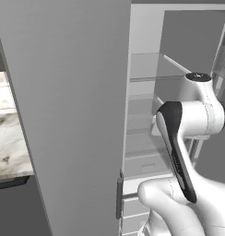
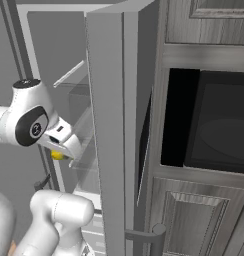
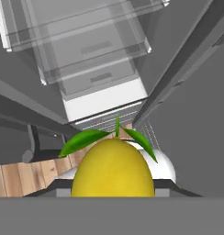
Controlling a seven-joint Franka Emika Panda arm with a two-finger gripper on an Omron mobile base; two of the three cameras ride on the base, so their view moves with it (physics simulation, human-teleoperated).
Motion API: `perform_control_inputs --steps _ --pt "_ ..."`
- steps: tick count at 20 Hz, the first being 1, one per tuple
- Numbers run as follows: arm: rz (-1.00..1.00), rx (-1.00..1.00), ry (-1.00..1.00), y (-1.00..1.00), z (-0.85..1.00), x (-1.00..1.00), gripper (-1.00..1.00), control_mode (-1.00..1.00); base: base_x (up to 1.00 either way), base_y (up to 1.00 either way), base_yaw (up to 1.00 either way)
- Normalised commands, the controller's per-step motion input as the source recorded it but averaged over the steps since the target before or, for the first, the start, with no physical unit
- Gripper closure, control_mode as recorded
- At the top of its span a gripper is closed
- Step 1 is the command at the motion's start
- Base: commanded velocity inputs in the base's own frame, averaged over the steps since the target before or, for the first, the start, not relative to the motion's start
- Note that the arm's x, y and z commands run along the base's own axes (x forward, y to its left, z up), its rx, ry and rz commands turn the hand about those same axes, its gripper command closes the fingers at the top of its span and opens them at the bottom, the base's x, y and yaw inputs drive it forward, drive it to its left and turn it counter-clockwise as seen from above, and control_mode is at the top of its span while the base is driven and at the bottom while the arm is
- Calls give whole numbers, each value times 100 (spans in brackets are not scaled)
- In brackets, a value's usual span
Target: Retrieve a lemon from the fridge and place it on the cutting board with the fish.
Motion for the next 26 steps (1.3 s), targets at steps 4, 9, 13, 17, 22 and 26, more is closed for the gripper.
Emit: perform_control_inputs --steps 4,9,13,17,22,26 --pt "6 0 -3 0 0 -44 100 -100 0 0 0" --pt "11 -2 -15 1 2 -28 100 -100 0 0 0" --pt "17 0 -1 1 15 -1 100 -100 0 0 0" --pt "10 0 0 0 0 -1 100 -100 0 0 0" --pt "0 0 0 0 0 0 100 -100 0 0 0" --pt "0 0 0 0 0 0 100 -100 0 0 0"
